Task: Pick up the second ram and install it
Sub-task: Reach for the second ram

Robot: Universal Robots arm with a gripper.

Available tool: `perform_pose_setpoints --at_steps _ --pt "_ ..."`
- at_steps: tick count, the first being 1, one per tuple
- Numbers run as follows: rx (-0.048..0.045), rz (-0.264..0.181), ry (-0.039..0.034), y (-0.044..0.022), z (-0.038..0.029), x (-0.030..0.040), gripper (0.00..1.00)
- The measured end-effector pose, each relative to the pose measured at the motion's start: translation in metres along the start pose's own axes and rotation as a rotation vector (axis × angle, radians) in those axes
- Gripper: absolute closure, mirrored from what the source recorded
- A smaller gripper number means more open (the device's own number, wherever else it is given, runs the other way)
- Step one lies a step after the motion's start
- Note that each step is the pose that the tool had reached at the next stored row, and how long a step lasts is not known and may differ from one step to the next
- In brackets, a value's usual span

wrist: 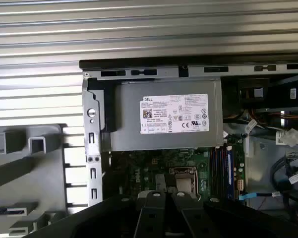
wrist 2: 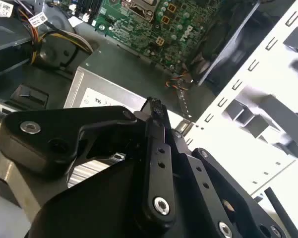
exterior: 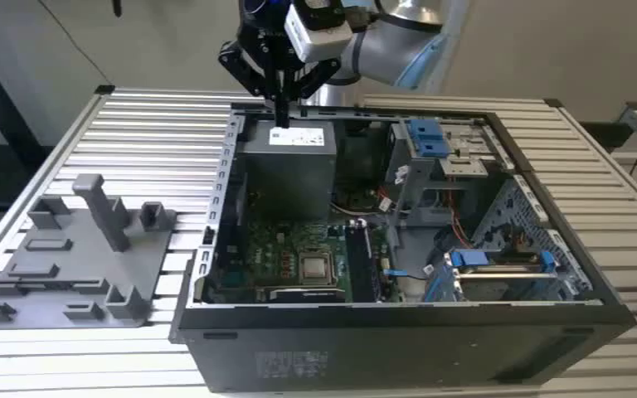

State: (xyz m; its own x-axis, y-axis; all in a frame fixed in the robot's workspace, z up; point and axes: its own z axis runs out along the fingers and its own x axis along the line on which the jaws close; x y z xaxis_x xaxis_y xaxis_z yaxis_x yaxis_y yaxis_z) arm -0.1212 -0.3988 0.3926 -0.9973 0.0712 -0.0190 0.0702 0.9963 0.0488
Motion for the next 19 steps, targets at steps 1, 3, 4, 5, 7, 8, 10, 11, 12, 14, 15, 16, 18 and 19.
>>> perform_pose_setpoints --at_steps 1,3,4,5,7,8,10,11,12,14,15,16,18,19 --pt "0.0 0.0 0.0 0.0 0.0 0.0 0.89" --pt "0.0 0.0 0.0001 0.0 0.0 0.0 0.89" --pt "0.0 0.0 0.0 0.0 0.0 0.0 0.89" --pt "0.0 0.0 0.0 0.0 0.0 0.0 0.89" --pt "0.0 0.0 0.0 0.0 0.0 0.0 0.89" --pt "0.0 0.0 0.0 0.0 0.0 0.0 0.89" --pt "0.0001 0.0 0.0006 0.0 0.0 0.0001 0.89" --pt "0.0001 0.0 0.0006 0.0 0.0 0.0001 0.89" --pt "0.0001 0.0 0.0006 0.0 0.0 0.0004 0.89" --pt "0.0 0.0 0.0006 -0.0001 0.0001 0.0013 0.89" --pt "0.0002 0.0 0.0007 -0.0002 0.0 0.0027 0.89" --pt "0.0001 -0.001 0.0006 -0.0003 0.0 0.004 0.89" --pt "0.0 -0.001 0.0006 -0.0004 0.0 0.0058 0.89" --pt "0.0 -0.001 0.0006 -0.0004 0.0 0.0064 0.89"
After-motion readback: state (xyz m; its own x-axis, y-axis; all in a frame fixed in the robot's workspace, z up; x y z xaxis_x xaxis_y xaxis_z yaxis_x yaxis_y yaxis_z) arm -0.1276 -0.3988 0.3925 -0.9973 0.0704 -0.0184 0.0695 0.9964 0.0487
